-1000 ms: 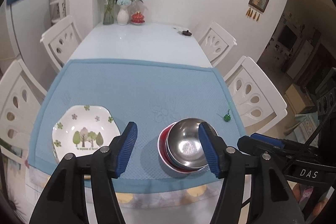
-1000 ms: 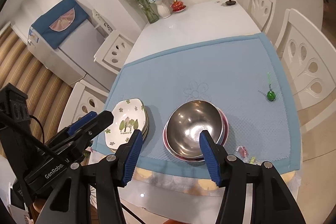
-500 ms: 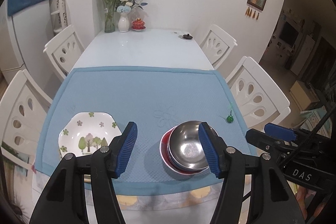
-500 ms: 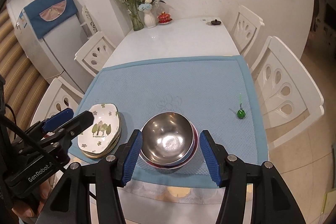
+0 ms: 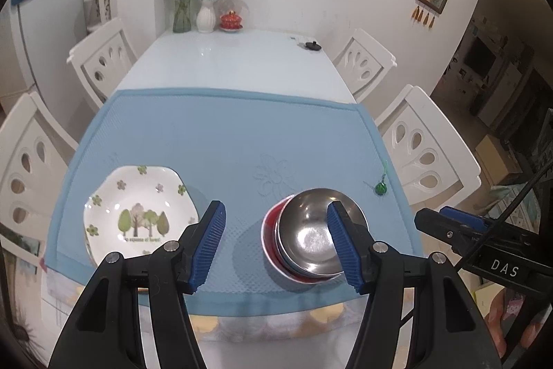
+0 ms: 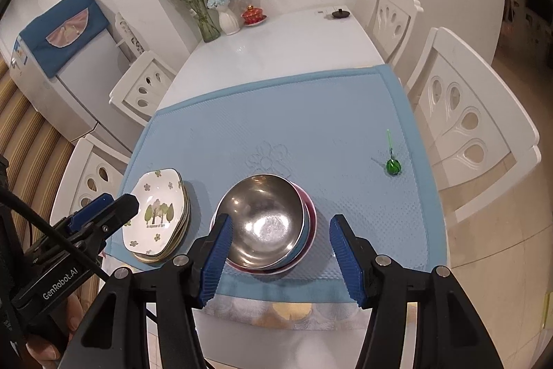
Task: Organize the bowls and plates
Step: 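Open both grippers and regrip the rim of the whole nested bowl stack, then lift the nested bowls with both grippers and carry them over the plates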
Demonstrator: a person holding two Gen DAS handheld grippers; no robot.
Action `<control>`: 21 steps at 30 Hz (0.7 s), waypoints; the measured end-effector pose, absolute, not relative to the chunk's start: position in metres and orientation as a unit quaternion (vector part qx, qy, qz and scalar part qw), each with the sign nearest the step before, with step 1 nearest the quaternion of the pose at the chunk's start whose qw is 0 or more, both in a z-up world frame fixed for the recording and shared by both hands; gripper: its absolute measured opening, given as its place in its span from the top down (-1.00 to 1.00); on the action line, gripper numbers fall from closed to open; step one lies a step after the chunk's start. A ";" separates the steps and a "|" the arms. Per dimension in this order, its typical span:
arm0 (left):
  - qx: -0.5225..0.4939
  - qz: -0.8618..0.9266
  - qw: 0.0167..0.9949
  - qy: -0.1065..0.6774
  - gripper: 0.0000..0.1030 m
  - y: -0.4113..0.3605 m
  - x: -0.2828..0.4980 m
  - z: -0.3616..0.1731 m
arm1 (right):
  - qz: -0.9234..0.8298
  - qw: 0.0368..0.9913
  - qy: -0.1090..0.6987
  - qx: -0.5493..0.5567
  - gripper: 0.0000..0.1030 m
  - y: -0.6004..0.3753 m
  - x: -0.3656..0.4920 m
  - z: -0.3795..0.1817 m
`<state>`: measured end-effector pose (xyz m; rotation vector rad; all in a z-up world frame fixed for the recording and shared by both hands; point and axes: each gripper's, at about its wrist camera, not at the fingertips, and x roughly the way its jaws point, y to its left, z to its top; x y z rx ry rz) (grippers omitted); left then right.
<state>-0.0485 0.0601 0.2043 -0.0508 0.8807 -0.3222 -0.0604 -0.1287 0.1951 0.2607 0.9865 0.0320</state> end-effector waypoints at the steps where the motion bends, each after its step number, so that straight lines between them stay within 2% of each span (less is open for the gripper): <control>1: -0.027 -0.157 0.889 0.429 -0.15 0.060 -0.047 0.202 | 0.015 0.871 0.475 0.127 -0.09 -0.129 -0.059 0.193; 5: -0.040 -0.163 0.878 0.449 -0.31 0.059 -0.041 0.188 | 0.020 0.861 0.489 0.138 -0.09 -0.134 -0.053 0.182; 21: -0.076 -0.154 0.830 0.531 -0.31 0.060 -0.011 0.114 | 0.024 0.815 0.551 0.180 -0.09 -0.149 -0.022 0.117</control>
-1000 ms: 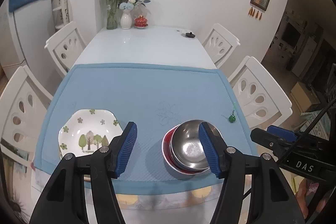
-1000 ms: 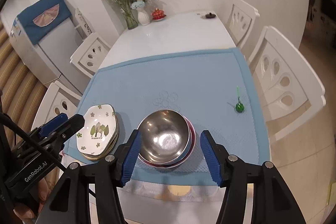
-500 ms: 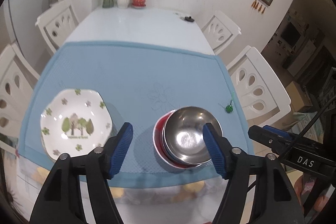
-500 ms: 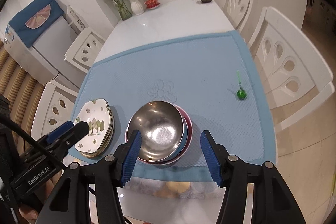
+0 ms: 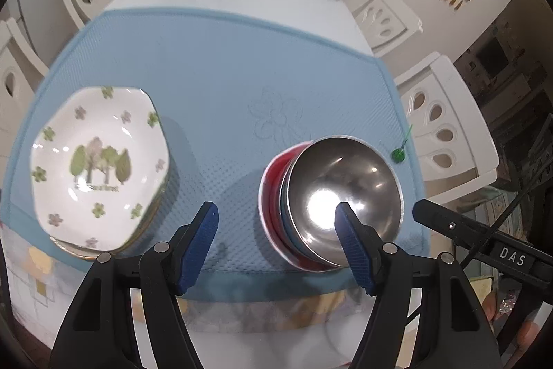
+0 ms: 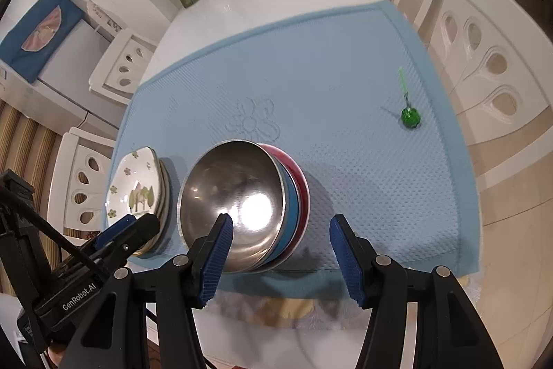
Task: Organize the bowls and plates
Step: 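Lift the nested bowls with both grippers and carry them over the plates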
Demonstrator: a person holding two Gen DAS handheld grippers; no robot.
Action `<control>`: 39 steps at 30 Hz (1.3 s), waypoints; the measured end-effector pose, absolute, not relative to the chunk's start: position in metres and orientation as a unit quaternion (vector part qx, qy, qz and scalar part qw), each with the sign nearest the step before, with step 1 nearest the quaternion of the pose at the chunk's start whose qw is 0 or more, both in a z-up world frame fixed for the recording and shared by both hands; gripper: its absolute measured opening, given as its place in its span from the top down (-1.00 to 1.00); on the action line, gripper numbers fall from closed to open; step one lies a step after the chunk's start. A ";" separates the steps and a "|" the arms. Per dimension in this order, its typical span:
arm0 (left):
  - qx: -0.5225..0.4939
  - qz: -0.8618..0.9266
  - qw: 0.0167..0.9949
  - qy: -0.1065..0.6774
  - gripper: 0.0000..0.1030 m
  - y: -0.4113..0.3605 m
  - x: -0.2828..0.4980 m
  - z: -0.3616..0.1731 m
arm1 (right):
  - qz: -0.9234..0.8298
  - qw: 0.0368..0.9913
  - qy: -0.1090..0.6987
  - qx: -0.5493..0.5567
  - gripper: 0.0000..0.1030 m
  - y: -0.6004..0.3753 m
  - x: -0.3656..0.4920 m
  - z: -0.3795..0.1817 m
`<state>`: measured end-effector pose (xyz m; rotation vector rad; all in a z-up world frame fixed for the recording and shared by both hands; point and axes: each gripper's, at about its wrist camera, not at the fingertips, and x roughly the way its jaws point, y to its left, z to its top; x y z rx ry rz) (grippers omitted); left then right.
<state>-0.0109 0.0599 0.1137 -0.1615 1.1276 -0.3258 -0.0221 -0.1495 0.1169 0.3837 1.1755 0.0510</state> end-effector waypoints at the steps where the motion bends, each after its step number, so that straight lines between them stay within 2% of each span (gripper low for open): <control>1: -0.080 -0.154 0.825 0.537 -0.31 0.059 -0.008 0.108 | 0.024 0.811 0.556 0.182 -0.09 -0.150 -0.019 0.110; 14: -0.162 -0.194 0.776 0.579 -0.26 0.054 0.018 0.048 | 0.063 0.756 0.581 0.295 -0.09 -0.168 0.005 0.038; 17: -0.175 -0.198 0.769 0.582 -0.20 0.053 0.021 0.042 | 0.071 0.744 0.586 0.315 -0.09 -0.171 0.011 0.027; 22: -0.192 -0.206 0.756 0.591 0.05 0.051 0.026 0.030 | 0.089 0.727 0.598 0.325 -0.09 -0.171 0.020 0.011; 25: -0.212 -0.211 0.745 0.596 0.15 0.053 0.029 0.018 | 0.107 0.722 0.605 0.317 -0.09 -0.163 0.025 0.005; 29: -0.233 -0.215 0.742 0.591 0.16 0.058 0.030 0.013 | 0.121 0.740 0.591 0.296 -0.10 -0.156 0.027 0.004; 35: -0.202 -0.208 0.764 0.577 0.16 0.052 0.024 0.022 | 0.134 0.781 0.575 0.203 -0.06 -0.137 0.026 0.019; 39: -0.200 -0.194 0.767 0.578 0.17 0.056 0.024 0.029 | 0.120 0.777 0.584 0.202 0.00 -0.133 0.028 0.025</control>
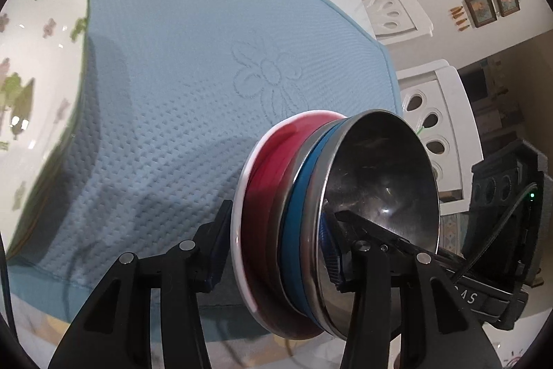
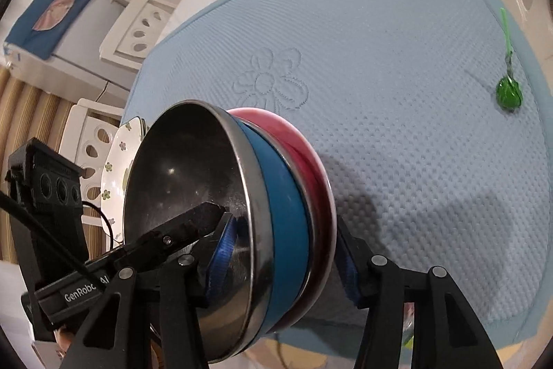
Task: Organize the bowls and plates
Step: 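Lift the nested bowls with both grippers and carry them over the plates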
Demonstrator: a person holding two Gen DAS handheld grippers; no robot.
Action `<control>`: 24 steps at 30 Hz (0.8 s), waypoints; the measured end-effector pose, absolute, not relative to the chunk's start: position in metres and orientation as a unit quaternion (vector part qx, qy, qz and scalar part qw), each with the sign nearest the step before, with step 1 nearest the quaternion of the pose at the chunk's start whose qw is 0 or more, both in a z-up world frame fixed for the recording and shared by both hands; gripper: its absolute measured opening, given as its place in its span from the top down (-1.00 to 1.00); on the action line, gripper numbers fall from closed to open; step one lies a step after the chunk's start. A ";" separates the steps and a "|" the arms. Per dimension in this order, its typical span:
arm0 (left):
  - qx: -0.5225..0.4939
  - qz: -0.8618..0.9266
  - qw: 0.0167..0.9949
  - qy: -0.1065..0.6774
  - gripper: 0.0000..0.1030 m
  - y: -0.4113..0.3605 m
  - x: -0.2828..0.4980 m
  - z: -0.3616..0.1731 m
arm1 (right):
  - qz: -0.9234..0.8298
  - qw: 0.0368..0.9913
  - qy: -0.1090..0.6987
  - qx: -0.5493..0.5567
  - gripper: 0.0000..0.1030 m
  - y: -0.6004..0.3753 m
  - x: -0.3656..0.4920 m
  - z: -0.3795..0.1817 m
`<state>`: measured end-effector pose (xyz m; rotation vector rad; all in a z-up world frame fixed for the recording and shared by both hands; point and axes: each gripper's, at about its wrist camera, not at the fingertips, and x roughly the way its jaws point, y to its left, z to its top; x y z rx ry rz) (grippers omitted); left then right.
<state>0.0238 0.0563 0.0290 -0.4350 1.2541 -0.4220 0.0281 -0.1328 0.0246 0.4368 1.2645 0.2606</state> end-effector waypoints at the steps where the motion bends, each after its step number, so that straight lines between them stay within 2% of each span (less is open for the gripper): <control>1: -0.198 -0.193 0.771 0.574 0.18 0.058 0.023 0.033 | 0.119 0.777 0.583 0.203 0.01 -0.132 0.027 0.027; 8: -0.192 -0.195 0.796 0.540 0.20 0.084 0.025 0.080 | 0.109 0.795 0.559 0.207 0.01 -0.100 0.030 0.069; 16: -0.179 -0.180 0.837 0.485 0.19 0.162 0.036 0.155 | 0.141 0.823 0.512 0.203 0.01 -0.020 0.051 0.134; 24: -0.177 -0.157 0.846 0.478 0.19 0.244 0.055 0.161 | 0.167 0.818 0.516 0.191 0.01 0.070 0.083 0.135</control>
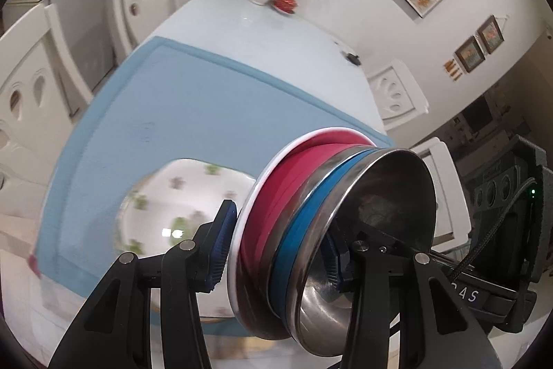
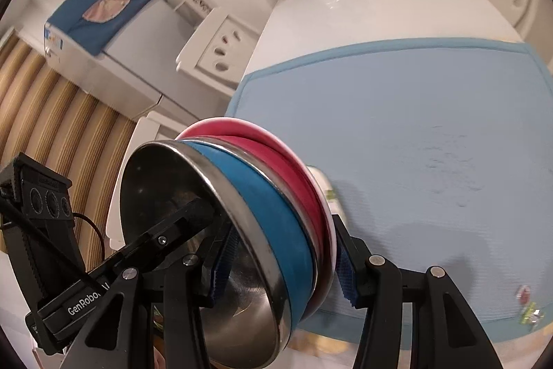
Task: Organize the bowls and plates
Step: 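Lower the nested bowls onto the tree-printed plate stack and open both grippers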
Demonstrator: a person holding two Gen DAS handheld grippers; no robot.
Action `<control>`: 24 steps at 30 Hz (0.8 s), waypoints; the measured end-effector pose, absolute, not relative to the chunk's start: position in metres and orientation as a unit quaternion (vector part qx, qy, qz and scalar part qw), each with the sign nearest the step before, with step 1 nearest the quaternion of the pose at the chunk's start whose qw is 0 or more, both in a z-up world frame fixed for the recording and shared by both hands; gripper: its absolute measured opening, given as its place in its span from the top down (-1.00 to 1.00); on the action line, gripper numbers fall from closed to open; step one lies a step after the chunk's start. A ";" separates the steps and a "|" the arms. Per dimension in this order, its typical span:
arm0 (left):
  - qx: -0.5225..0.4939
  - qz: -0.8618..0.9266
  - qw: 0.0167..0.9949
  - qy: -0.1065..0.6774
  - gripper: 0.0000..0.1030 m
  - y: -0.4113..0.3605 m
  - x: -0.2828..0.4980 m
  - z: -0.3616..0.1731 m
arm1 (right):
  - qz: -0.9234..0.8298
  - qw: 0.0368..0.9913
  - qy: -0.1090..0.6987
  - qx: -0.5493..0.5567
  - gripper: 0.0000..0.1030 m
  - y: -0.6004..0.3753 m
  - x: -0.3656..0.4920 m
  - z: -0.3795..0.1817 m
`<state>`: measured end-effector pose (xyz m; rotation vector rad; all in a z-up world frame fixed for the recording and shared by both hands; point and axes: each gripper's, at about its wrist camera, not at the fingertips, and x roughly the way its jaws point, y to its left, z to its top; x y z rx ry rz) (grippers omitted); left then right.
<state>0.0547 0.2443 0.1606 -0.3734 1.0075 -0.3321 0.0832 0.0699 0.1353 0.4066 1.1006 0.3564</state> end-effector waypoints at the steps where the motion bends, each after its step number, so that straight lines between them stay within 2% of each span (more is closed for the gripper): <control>1: -0.178 -0.156 0.844 0.482 0.19 0.252 0.057 0.156 | 0.167 0.816 0.520 0.190 0.01 0.078 0.087 0.132; 8: -0.166 -0.171 0.822 0.517 0.19 0.290 0.066 0.120 | 0.154 0.804 0.550 0.167 0.01 0.119 0.093 0.100; 15: -0.144 -0.198 0.791 0.561 0.19 0.285 0.076 0.080 | 0.107 0.789 0.579 0.173 0.01 0.120 0.098 0.065; 24: -0.131 -0.223 0.771 0.582 0.19 0.274 0.091 0.068 | 0.059 0.772 0.593 0.222 0.01 0.109 0.113 0.045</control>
